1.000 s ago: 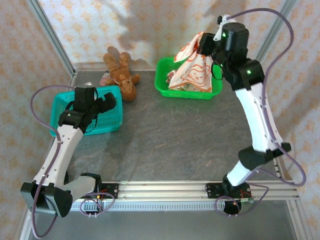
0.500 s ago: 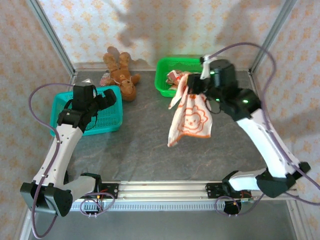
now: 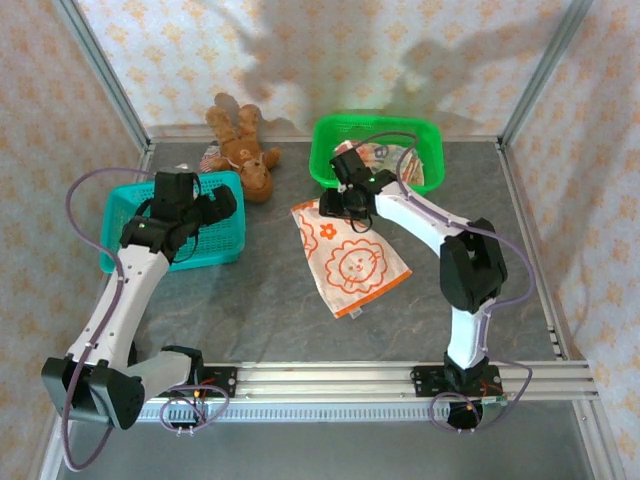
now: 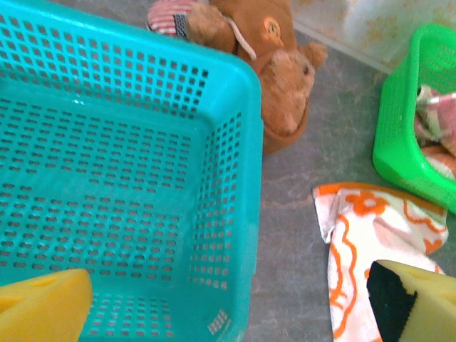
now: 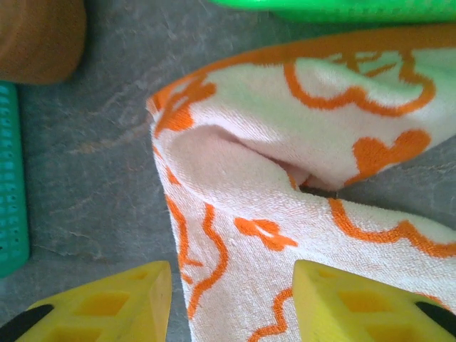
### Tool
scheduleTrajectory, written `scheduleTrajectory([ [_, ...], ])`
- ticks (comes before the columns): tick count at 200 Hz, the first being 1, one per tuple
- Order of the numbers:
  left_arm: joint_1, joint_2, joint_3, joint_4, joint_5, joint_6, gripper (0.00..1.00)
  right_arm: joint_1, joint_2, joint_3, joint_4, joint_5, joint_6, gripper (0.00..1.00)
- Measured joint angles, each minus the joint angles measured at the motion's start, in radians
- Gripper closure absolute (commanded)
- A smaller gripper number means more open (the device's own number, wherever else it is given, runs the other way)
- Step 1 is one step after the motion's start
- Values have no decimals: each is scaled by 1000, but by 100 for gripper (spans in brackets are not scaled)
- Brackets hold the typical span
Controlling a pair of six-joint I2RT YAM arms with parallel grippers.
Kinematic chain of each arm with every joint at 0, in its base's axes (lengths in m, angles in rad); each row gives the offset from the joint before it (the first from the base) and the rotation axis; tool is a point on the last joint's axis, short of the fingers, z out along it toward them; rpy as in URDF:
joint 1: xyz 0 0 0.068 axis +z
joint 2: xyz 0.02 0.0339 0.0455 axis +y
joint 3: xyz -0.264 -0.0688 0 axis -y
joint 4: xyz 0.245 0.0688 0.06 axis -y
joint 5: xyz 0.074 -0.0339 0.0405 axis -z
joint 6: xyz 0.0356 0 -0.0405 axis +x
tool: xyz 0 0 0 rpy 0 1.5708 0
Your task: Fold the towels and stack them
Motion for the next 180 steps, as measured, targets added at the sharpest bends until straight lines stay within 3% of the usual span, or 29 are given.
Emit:
scheduleTrajectory([
  [35, -120, 1, -54, -12, -33, -29, 0, -2, -117, -80, 25, 76, -8, 49],
  [80, -325, 10, -126, 19, -55, -143, 0, -29, -270, -308, 34, 155, -8, 62],
  [114, -485, 81, -178, 84, -78, -230, 0, -67, -347, -514, 41, 176, -5, 65],
  [144, -562, 160, -193, 113, -97, -280, 0, -27, -357, -653, 64, 173, 20, 70],
  [180, -573, 170, -233, 130, -122, -313, 0, 101, -291, -685, 120, 158, 87, 72],
])
